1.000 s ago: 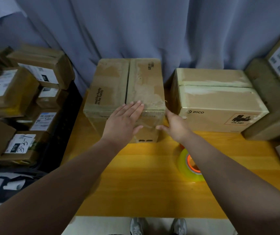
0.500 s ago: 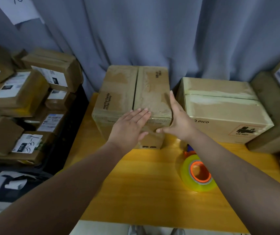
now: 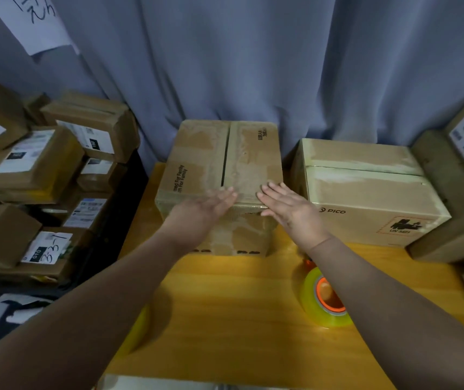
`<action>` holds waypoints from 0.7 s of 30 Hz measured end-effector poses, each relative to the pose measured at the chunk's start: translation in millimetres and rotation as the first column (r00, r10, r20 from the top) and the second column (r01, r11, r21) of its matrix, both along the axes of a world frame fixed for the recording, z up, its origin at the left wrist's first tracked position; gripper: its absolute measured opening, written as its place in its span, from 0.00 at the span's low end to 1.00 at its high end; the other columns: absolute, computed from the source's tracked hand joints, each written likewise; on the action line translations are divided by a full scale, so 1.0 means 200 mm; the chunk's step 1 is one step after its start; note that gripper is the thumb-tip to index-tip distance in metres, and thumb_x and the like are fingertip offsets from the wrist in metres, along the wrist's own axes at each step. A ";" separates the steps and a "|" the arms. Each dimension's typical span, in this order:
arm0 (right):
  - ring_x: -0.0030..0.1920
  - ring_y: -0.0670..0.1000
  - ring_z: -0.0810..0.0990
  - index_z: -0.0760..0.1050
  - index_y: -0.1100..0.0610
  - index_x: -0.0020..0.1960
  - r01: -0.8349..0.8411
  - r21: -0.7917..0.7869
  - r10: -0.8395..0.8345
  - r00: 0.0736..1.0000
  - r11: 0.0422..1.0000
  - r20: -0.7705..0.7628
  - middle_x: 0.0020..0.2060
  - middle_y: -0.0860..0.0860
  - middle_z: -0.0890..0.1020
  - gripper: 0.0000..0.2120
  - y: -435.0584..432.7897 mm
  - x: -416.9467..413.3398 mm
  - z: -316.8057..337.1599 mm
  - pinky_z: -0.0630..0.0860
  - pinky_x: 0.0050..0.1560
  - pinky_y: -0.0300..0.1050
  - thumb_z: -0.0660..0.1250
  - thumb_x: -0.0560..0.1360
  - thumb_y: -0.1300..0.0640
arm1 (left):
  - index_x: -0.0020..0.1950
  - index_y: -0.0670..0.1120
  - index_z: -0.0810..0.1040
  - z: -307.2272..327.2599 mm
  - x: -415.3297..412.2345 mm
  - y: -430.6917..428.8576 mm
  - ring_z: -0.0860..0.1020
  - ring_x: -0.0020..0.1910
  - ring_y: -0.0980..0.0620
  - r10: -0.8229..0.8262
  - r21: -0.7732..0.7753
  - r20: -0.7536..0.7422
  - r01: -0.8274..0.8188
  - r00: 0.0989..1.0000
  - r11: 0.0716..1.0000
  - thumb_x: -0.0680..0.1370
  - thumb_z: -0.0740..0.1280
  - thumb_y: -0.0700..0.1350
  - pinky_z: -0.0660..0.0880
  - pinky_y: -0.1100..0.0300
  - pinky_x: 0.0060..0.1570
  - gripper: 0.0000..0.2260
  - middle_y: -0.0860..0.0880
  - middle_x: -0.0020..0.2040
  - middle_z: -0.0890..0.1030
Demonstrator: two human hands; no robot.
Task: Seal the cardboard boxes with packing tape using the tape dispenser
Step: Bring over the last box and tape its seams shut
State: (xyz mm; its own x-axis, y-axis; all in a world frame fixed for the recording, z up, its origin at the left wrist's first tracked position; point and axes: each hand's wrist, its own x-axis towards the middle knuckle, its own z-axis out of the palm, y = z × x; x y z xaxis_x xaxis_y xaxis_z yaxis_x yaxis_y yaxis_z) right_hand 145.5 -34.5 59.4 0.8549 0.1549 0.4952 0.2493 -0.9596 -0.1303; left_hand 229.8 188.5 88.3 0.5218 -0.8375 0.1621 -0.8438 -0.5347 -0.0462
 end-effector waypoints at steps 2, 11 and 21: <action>0.55 0.64 0.81 0.80 0.66 0.56 -0.008 0.017 0.009 0.999 1.000 -0.035 0.54 0.62 0.82 0.20 0.00 -0.01 0.02 0.52 0.73 0.39 0.61 0.72 0.54 | 0.77 0.49 0.57 0.03 0.06 0.12 0.64 0.73 0.51 -0.005 -0.053 -0.032 0.003 0.999 0.999 0.78 0.63 0.33 0.67 0.54 0.67 0.30 0.51 0.76 0.61; 0.56 0.65 0.80 0.76 0.66 0.61 0.003 -0.064 -0.015 0.983 0.998 -0.185 0.56 0.64 0.80 0.24 -0.09 -0.07 0.08 0.52 0.73 0.37 0.58 0.75 0.49 | 0.66 0.42 0.75 0.03 0.12 0.30 0.76 0.62 0.47 -0.182 -0.087 0.050 0.185 0.982 0.979 0.81 0.54 0.46 0.69 0.52 0.62 0.18 0.44 0.64 0.77; 0.75 0.49 0.59 0.69 0.54 0.71 0.064 0.150 -0.003 0.926 0.987 -0.377 0.72 0.51 0.68 0.28 0.53 0.07 0.39 0.43 0.75 0.44 0.43 0.82 0.42 | 0.66 0.57 0.71 0.07 0.23 0.32 0.52 0.73 0.59 -0.006 -0.390 -0.509 -0.224 0.861 0.893 0.81 0.58 0.51 0.44 0.62 0.70 0.13 0.59 0.70 0.62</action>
